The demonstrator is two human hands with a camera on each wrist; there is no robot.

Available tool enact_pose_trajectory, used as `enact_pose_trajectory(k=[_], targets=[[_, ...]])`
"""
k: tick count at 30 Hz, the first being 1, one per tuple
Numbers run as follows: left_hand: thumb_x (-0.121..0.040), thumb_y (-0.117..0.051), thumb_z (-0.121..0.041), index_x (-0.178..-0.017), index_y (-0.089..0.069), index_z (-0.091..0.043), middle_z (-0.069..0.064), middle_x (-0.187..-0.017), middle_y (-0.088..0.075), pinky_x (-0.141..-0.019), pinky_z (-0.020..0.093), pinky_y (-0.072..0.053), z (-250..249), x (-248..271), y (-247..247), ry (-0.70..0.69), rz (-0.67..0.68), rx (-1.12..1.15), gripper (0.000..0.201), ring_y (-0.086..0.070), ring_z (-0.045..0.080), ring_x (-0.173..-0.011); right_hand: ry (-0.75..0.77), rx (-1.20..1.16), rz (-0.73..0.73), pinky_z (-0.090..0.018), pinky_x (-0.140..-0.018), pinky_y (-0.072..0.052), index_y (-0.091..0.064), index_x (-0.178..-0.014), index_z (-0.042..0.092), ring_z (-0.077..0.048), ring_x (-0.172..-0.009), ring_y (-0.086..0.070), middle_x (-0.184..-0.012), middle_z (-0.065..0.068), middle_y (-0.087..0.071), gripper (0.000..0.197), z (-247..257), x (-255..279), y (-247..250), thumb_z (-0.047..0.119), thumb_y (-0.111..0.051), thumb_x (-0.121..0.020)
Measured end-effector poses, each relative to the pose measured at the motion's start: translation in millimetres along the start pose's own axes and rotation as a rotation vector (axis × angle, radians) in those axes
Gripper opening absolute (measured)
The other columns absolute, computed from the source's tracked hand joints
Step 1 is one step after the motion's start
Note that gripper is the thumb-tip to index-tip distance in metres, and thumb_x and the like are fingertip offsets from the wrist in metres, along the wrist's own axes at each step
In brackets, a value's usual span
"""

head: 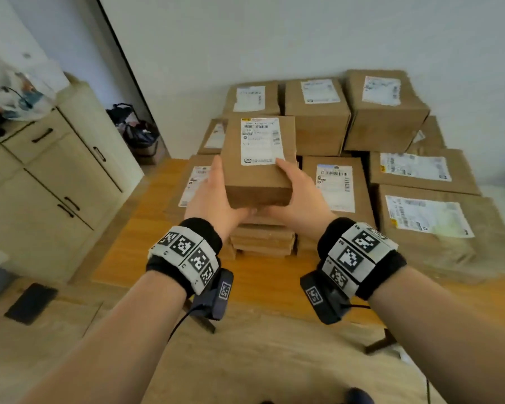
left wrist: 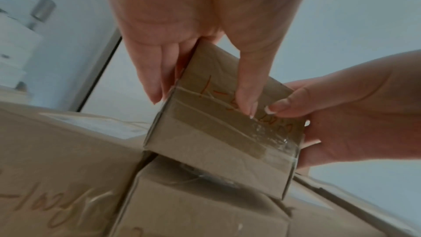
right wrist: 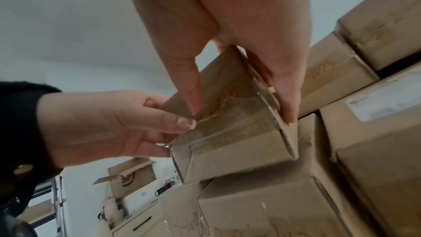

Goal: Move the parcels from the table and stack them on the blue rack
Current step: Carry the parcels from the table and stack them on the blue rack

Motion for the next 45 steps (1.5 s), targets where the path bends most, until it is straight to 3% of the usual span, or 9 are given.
enact_pose_trajectory(k=[5,11,17,22,25,29,33,38,45], targets=[[-0.072,-0.075,-0.039,-0.148,-0.008,-0.025,0.004,-0.131,-0.050,-0.091,0.038,-0.048,-30,15,4,-0.128,-0.063,0.022,0.102,-0.052,0.021,-0.113,0.042,-0.025,-0.185,-0.020,-0.098,-0.034,-0.030,-0.144,0.022,-0.017,-0.127,-0.040,-0.143,-0.004,-0.037,0.084,7,24,28,0.021,-0.076,-0.074],[-0.077,-0.071,-0.040,-0.149,0.000,-0.022,0.005,-0.139,-0.042,-0.097,0.034,-0.043,-115,34,-29,-0.313,-0.001,0.102,0.103,-0.046,0.020,-0.122,0.002,-0.013,-0.453,-0.024,-0.099,-0.040,-0.035,-0.141,0.024,-0.013,-0.124,-0.044,-0.139,0.000,-0.043,0.078,-14,77,107,0.014,-0.073,-0.074],[-0.078,-0.071,-0.039,-0.149,0.002,-0.024,0.004,-0.140,-0.043,-0.099,0.035,-0.043,-213,79,-95,-0.422,0.105,0.168,0.103,-0.047,0.019,-0.122,-0.067,-0.017,-0.568,-0.033,-0.101,-0.045,-0.036,-0.140,0.025,-0.016,-0.123,-0.045,-0.138,-0.002,-0.043,0.077,-65,152,199,0.012,-0.072,-0.073],[-0.075,-0.072,-0.039,-0.149,-0.002,-0.026,0.003,-0.135,-0.048,-0.096,0.040,-0.047,-311,128,-164,-0.494,0.163,0.209,0.102,-0.050,0.019,-0.119,-0.132,0.057,-0.604,-0.022,-0.094,-0.041,-0.037,-0.140,0.025,-0.014,-0.119,-0.046,-0.137,-0.001,-0.045,0.075,-121,229,296,0.012,-0.071,-0.075],[-0.078,-0.070,-0.041,-0.149,0.003,-0.023,0.005,-0.138,-0.044,-0.099,0.033,-0.042,-368,156,-205,-0.534,0.227,0.178,0.103,-0.047,0.021,-0.122,-0.180,0.069,-0.631,-0.028,-0.097,-0.044,-0.036,-0.140,0.028,-0.015,-0.120,-0.047,-0.137,0.000,-0.045,0.077,-155,270,350,0.016,-0.074,-0.075],[-0.078,-0.069,-0.044,-0.149,0.006,-0.020,0.006,-0.139,-0.043,-0.096,0.032,-0.044,-421,179,-252,-0.530,0.328,0.129,0.106,-0.048,0.021,-0.121,-0.261,0.096,-0.619,-0.036,-0.101,-0.043,-0.035,-0.140,0.028,-0.018,-0.122,-0.046,-0.137,-0.001,-0.046,0.077,-194,304,400,0.018,-0.073,-0.075],[-0.074,-0.070,-0.051,-0.149,0.002,-0.019,0.008,-0.134,-0.046,-0.094,0.038,-0.048,-456,170,-300,-0.543,0.410,0.027,0.109,-0.051,0.022,-0.116,-0.340,0.096,-0.568,-0.028,-0.098,-0.042,-0.035,-0.141,0.027,-0.017,-0.121,-0.046,-0.137,-0.001,-0.046,0.077,-237,310,436,0.020,-0.074,-0.074],[-0.074,-0.068,-0.054,-0.149,0.000,-0.018,0.008,-0.133,-0.046,-0.094,0.037,-0.047,-482,133,-364,-0.509,0.476,-0.041,0.107,-0.050,0.024,-0.116,-0.391,0.149,-0.464,-0.021,-0.089,-0.039,-0.036,-0.142,0.024,-0.017,-0.119,-0.048,-0.138,-0.002,-0.045,0.078,-297,282,474,0.017,-0.074,-0.075],[-0.081,-0.062,-0.051,-0.149,0.000,-0.017,0.011,-0.133,-0.046,-0.096,0.037,-0.044,-507,78,-457,-0.402,0.588,-0.094,0.099,-0.049,0.027,-0.118,-0.516,0.244,-0.295,-0.022,-0.086,-0.041,-0.037,-0.141,0.027,-0.021,-0.115,-0.048,-0.137,-0.007,-0.041,0.080,-387,218,518,0.017,-0.074,-0.071]])
Point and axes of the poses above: each hand's wrist, its own x-axis away from the middle knuckle, its own y-axis out of the back of the hand, z = x × y, the point moved 5 cm from there along -x, towards the middle knuckle
